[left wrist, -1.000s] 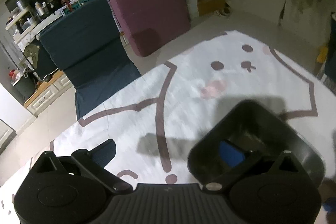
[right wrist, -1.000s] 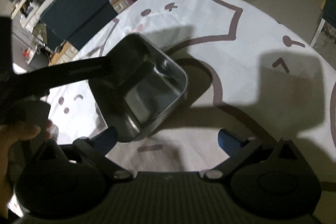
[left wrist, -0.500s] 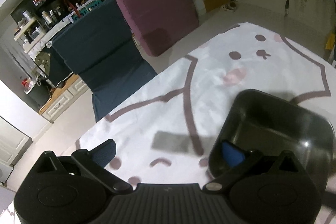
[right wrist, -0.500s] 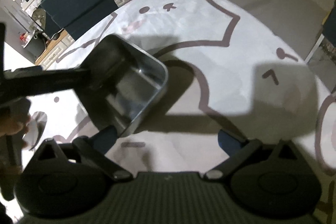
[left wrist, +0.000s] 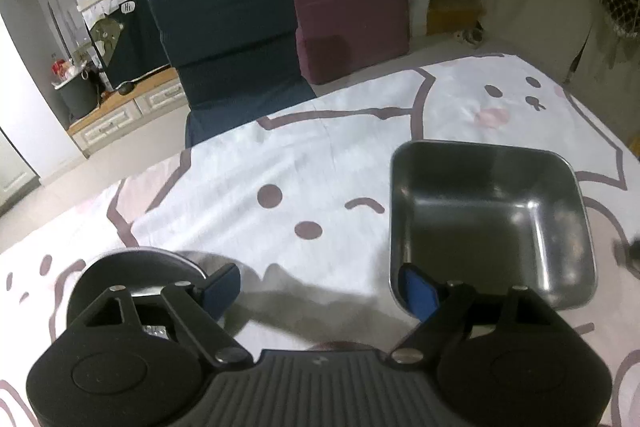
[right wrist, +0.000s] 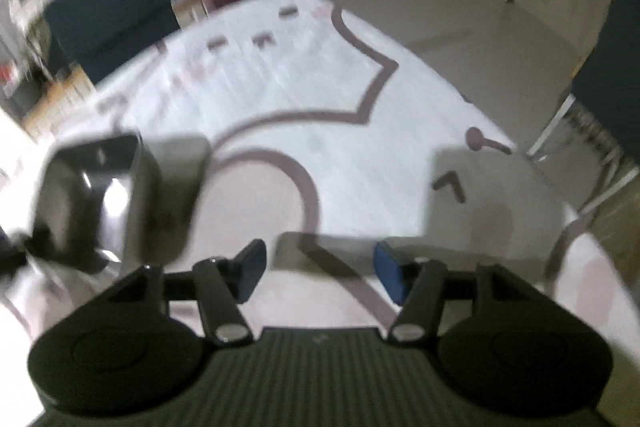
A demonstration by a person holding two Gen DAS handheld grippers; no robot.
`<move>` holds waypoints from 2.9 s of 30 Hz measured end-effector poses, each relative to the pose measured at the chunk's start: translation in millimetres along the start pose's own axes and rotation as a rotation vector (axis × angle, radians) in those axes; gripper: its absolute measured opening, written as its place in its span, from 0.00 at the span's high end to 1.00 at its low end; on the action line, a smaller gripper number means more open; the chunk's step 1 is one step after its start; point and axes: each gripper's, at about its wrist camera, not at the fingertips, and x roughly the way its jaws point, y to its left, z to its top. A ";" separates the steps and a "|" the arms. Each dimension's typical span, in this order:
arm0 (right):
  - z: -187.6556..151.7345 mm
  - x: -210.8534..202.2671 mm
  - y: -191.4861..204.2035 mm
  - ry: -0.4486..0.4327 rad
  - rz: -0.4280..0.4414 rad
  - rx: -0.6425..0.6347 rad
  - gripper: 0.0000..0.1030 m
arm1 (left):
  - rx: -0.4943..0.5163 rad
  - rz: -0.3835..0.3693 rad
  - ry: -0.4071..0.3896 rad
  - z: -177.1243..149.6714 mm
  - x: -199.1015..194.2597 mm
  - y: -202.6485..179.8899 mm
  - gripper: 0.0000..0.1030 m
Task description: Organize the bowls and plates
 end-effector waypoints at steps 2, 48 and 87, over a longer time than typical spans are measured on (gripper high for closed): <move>3.9 -8.0 -1.1 -0.050 0.063 0.048 0.35 | -0.001 -0.011 -0.004 -1.4 -0.4 -0.8 0.17; -12.0 -48.1 67.6 -0.118 0.333 -0.178 0.95 | -0.196 -0.208 -0.078 -5.1 -91.3 13.9 0.94; -227.0 -207.2 165.0 -0.092 0.591 -0.526 0.93 | -0.457 -0.026 -0.116 -244.5 -290.4 145.9 0.93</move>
